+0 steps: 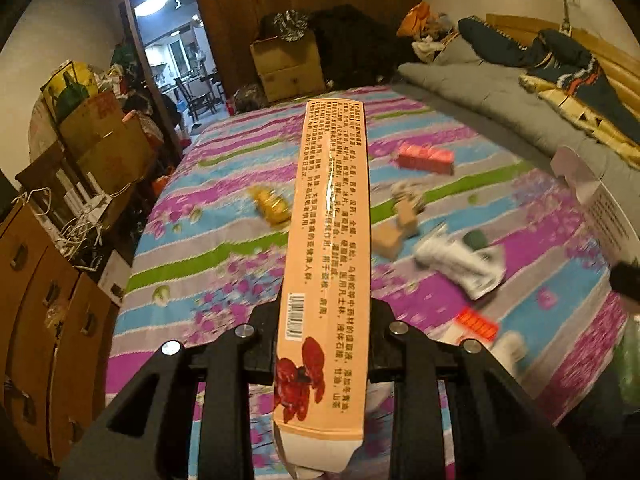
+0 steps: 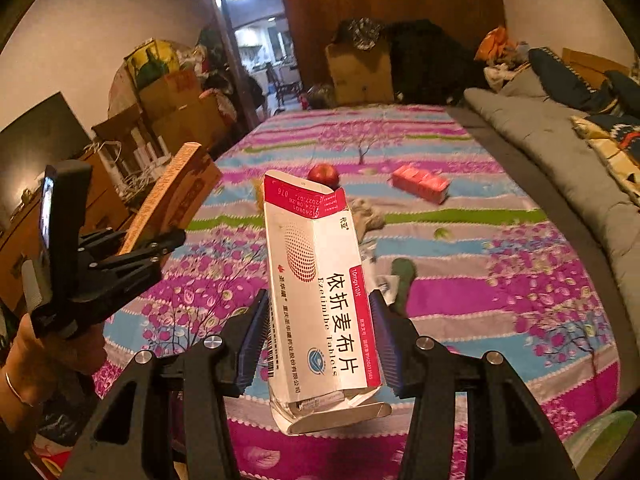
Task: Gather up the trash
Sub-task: 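Grasp the long orange box with the left gripper while the right gripper grasps the white medicine box, then carry the orange box and medicine box to the green bin and release both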
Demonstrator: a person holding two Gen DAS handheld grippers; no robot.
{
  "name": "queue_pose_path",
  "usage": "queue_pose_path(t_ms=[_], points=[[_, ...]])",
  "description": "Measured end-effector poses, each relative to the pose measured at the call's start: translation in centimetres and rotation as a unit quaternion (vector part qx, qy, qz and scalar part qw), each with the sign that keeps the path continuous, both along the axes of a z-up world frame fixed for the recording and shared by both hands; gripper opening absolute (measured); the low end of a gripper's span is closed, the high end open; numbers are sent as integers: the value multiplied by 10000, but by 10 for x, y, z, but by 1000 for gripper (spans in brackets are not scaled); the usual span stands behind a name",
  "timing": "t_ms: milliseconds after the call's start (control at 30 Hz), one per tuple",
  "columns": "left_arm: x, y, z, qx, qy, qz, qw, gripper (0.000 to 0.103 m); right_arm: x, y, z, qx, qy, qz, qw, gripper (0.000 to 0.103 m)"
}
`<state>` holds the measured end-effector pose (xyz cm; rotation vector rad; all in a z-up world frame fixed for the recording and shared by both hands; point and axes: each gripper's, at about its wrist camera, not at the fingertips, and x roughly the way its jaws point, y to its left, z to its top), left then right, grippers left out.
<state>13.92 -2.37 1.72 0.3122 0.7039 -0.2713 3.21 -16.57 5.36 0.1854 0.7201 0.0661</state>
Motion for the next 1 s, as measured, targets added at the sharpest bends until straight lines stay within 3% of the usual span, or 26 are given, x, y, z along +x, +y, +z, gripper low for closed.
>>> queue_pose_path(t_ms=[467,767,1000], points=[[-34,-121,33,-31,-398,-1049,9937,27,-74,-87,35,66,-309,-1149,9929,51],[-75,-207,44,20,-613,-1949,9789,27,-140,-164,43,104,-436,-2199,9745,51],[-110,-268,46,81,-666,-2641,9622,27,-193,-217,41,121,-432,-2900,9560,52]])
